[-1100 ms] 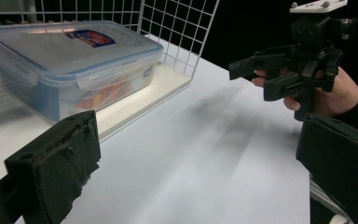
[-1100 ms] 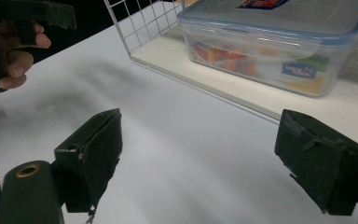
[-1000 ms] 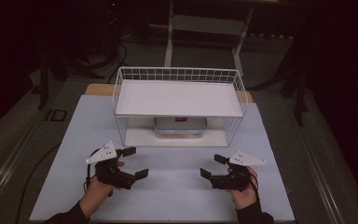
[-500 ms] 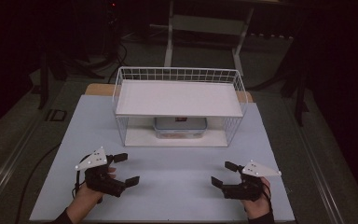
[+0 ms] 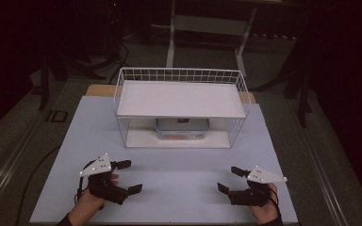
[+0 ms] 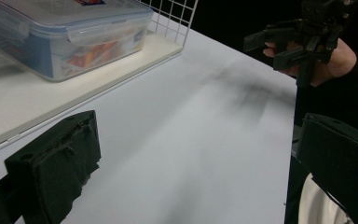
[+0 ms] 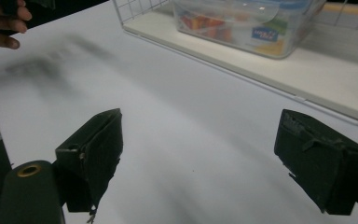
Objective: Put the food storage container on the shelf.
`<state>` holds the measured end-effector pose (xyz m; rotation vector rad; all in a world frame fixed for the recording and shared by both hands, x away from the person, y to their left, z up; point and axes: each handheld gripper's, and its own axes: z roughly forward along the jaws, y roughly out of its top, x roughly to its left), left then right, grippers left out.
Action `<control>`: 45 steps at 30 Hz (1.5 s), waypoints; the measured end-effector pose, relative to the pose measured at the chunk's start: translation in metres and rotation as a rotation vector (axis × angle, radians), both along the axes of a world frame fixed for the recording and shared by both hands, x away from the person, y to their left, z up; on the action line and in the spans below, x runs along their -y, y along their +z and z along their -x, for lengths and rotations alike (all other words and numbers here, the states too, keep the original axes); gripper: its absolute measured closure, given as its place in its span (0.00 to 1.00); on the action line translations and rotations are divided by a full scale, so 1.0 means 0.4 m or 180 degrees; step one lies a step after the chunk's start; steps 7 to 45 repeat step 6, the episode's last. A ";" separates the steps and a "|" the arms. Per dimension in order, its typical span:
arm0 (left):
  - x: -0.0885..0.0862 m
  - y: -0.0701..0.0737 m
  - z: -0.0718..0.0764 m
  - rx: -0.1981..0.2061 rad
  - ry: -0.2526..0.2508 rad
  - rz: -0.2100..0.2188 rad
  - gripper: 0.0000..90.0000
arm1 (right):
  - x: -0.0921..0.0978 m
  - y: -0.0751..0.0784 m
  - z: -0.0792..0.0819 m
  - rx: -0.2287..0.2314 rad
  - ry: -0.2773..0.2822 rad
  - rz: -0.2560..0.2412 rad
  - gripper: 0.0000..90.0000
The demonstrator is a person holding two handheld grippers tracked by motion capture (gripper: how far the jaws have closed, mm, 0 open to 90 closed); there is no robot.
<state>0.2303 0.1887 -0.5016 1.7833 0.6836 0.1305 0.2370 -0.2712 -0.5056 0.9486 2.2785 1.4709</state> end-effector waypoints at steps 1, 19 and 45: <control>0.002 -0.002 -0.001 -0.0019 -0.0014 0.0021 0.00 | -0.001 -0.002 -0.001 -0.0007 0.0012 -0.0004 0.17; 0.003 -0.005 -0.004 -0.0042 -0.0016 0.0020 0.00 | 0.002 -0.003 -0.003 -0.0004 0.0030 -0.0026 0.17; 0.003 -0.005 -0.004 -0.0042 -0.0016 0.0020 0.00 | 0.002 -0.003 -0.003 -0.0004 0.0030 -0.0026 0.17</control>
